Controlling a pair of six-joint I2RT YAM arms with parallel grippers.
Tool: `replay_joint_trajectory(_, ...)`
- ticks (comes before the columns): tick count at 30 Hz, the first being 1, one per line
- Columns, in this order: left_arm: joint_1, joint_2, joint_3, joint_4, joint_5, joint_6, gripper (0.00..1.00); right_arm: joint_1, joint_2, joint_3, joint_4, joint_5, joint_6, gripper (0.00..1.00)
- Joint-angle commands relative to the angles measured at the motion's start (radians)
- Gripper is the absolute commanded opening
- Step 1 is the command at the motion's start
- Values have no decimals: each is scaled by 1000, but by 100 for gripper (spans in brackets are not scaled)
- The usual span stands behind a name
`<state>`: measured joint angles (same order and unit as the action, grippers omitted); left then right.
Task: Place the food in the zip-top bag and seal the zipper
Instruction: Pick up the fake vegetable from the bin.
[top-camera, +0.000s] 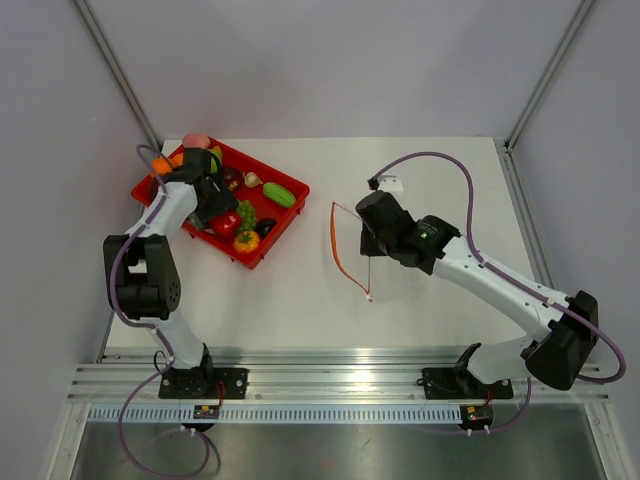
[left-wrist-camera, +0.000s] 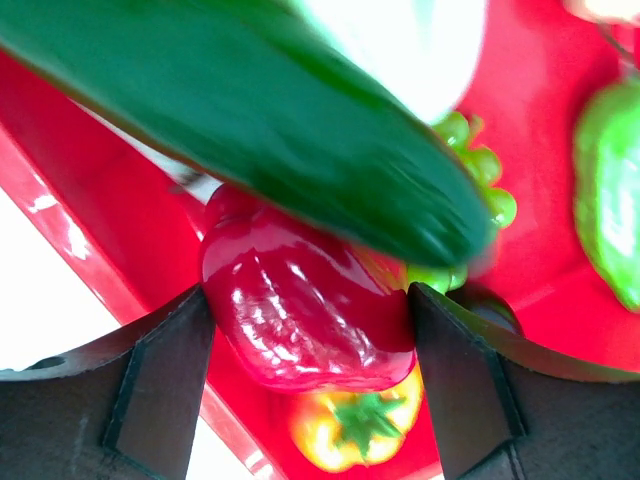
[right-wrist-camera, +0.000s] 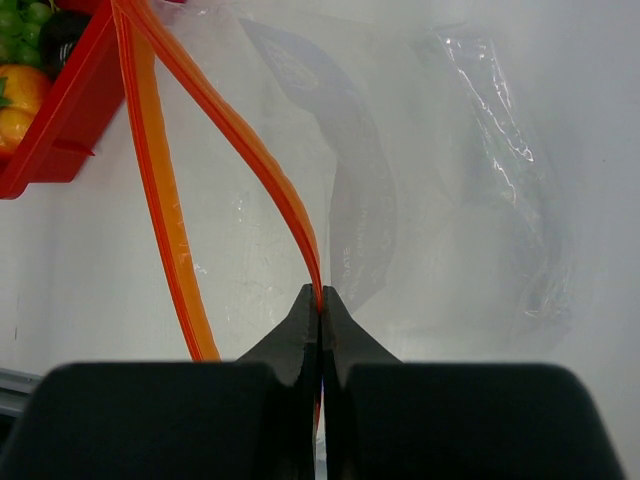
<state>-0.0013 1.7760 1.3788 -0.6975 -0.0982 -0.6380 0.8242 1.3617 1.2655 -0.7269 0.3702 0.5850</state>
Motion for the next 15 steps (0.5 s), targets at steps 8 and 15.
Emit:
replay_joint_trajectory(8, -37, -217, 39, 21, 38, 50, 27, 7, 40, 58, 40, -27, 12, 0)
replay_joint_trajectory(15, -37, -260, 55, 3, 81, 90, 23, 7, 242, 243, 99, -151, -7, 0)
